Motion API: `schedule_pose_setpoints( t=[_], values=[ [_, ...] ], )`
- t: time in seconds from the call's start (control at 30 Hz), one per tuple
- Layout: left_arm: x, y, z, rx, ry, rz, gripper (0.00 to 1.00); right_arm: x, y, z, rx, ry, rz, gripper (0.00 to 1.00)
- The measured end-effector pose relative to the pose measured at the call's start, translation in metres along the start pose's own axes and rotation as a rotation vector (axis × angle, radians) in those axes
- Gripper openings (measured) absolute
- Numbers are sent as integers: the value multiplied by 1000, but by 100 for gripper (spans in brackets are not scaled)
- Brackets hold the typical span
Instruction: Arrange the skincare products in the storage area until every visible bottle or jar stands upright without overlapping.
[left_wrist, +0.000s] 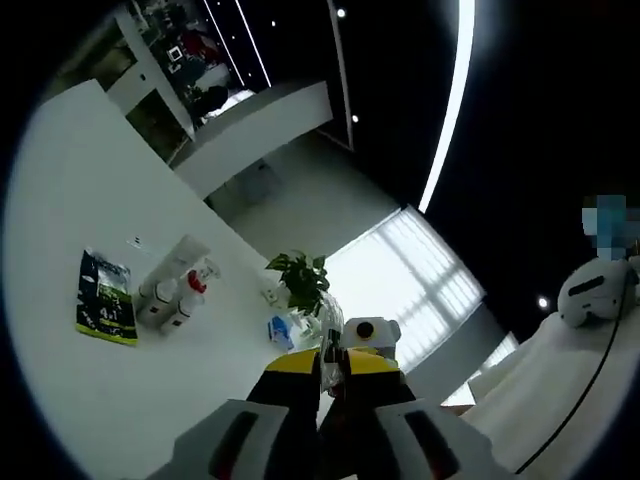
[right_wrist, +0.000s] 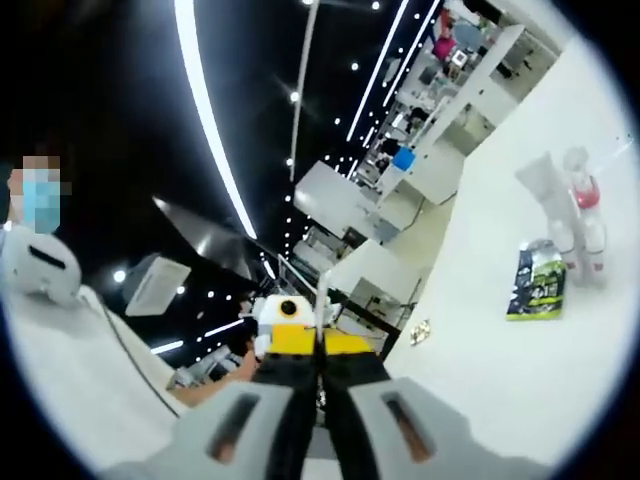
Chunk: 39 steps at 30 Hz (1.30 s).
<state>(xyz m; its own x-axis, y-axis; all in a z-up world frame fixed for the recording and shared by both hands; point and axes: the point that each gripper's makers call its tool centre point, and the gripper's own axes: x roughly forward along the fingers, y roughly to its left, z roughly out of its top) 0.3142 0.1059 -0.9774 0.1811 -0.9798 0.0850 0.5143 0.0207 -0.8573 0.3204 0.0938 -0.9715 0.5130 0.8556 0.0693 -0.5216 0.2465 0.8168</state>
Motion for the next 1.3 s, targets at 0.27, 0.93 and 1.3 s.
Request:
schedule_pose_setpoints(
  t=[0.27, 0.93, 1.3],
  values=[
    [-25, 18, 16, -54, -92, 55, 0, 4, -7, -13, -78, 44, -48, 13],
    [-72, 162, 36, -230, -126, 416, 0, -53, -43, -36, -56, 62, -242, 14],
    [-59, 209, 65, -220, -100, 442, 0, -67, -52, -48, -21, 71, -315, 13]
  ],
)
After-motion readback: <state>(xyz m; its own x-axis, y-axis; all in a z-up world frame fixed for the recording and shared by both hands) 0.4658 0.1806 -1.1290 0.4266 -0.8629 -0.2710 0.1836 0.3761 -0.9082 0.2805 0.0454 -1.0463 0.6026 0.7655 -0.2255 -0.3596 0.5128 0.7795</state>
